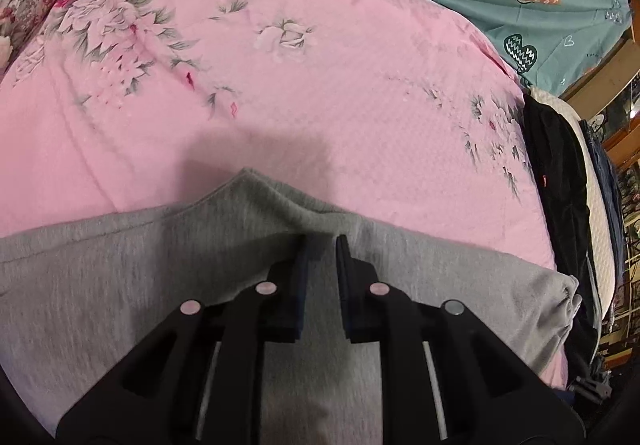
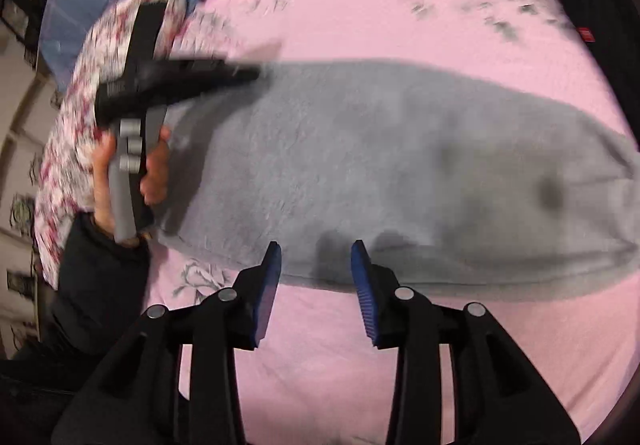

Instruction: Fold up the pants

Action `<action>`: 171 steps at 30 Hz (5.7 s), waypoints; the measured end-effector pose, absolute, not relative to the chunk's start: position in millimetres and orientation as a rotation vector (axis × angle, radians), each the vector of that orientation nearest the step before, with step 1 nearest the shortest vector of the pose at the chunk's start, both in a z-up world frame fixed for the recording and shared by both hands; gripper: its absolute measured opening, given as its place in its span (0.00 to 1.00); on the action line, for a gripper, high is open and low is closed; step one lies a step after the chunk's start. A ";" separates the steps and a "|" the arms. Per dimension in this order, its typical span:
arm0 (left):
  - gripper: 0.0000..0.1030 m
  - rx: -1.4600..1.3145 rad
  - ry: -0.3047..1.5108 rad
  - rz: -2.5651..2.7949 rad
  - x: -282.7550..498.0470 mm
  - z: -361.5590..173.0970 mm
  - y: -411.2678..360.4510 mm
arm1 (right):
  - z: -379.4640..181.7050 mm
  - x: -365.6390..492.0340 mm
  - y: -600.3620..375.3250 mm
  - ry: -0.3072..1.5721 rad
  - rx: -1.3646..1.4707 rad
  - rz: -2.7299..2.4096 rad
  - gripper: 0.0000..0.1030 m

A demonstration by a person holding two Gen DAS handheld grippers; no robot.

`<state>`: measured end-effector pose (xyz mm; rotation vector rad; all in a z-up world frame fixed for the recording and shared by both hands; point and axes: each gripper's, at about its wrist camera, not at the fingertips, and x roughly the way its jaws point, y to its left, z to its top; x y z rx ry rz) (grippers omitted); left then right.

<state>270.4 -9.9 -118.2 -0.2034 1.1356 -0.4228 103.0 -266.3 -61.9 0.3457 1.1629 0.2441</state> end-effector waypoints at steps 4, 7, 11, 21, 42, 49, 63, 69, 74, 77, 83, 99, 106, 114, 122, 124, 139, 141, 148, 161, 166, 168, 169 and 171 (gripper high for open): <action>0.47 -0.192 1.081 -0.439 220.6 -87.7 3.8 | -27.3 67.0 -358.2 1.034 0.480 -0.015 0.84; 0.52 -0.211 1.060 -0.479 181.4 -82.6 12.9 | -28.9 38.9 -422.8 0.995 0.596 -0.200 0.85; 0.52 -0.258 1.083 -0.460 151.5 -97.8 31.7 | -63.7 24.0 -476.9 1.009 0.829 -0.247 0.85; 0.52 -0.350 1.144 -0.397 144.6 -127.6 74.7 | -110.8 49.3 -477.4 1.058 0.970 -0.117 0.85; 0.41 -0.257 1.092 -0.383 134.2 -90.7 22.4 | -89.5 68.1 -462.4 0.893 0.603 -0.135 0.28; 0.13 -0.194 1.154 -0.626 137.6 -78.1 -110.6 | -56.4 55.0 -443.2 0.801 0.494 -0.068 0.28; 0.09 -0.083 1.243 -0.642 155.3 -129.9 -208.0 | -46.9 55.6 -434.2 0.799 0.468 -0.038 0.27; 0.09 -0.212 1.214 -0.676 148.2 -104.1 -157.8 | -45.7 61.0 -431.9 0.813 0.448 -0.060 0.23; 0.10 -0.270 1.070 -0.435 153.4 -75.1 -52.8 | -35.5 61.9 -417.2 0.784 0.363 -0.081 0.20; 0.11 -0.250 1.014 -0.245 152.5 -72.2 10.5 | -27.1 63.8 -411.8 0.768 0.372 -0.079 0.19; 0.13 -0.327 1.056 -0.134 157.1 -101.1 104.2 | 8.2 79.2 -375.6 0.735 0.307 -0.009 0.18; 0.24 -0.474 1.006 -0.276 159.0 -136.8 140.7 | -27.6 185.7 -154.8 0.935 0.003 0.243 0.15; 0.24 -0.462 1.004 -0.276 157.8 -137.1 139.0 | -75.8 194.3 -110.6 1.031 -0.081 0.245 0.15; 0.24 -0.447 1.000 -0.273 158.2 -136.1 138.6 | -61.5 182.4 -98.8 1.103 -0.014 0.406 0.47; 0.24 -0.448 1.001 -0.274 157.9 -136.2 139.2 | -41.1 205.7 -143.3 1.025 0.101 0.259 0.35; 0.24 -0.450 1.002 -0.275 158.0 -136.3 139.4 | -63.1 217.9 -147.3 1.091 0.134 0.266 0.34; 0.46 -0.424 0.993 -0.326 159.6 -134.5 132.2 | -26.2 154.0 -193.8 1.008 0.368 0.478 0.77; 0.51 -0.439 0.978 -0.327 154.3 -130.3 134.4 | -20.8 134.7 -202.8 0.977 0.360 0.493 0.77; 0.85 -0.615 0.851 -0.209 88.7 -81.0 196.2 | -17.3 82.0 -226.3 0.915 0.244 0.426 0.77; 0.84 -0.935 1.057 0.085 109.2 -136.3 264.4 | -31.2 53.5 -283.6 0.869 0.378 0.453 0.77; 0.93 -0.893 1.063 0.064 134.5 -135.4 256.6 | -33.9 42.9 -310.2 0.850 0.440 0.405 0.77; 0.98 -0.890 1.063 0.049 142.2 -135.9 252.1 | -37.6 40.1 -315.4 0.856 0.467 0.402 0.77; 0.98 -0.897 1.059 0.046 144.7 -136.5 250.6 | -39.3 39.7 -316.8 0.860 0.476 0.399 0.77; 0.98 -0.928 1.035 0.029 148.5 -138.7 251.1 | -41.4 39.6 -317.2 0.867 0.481 0.394 0.77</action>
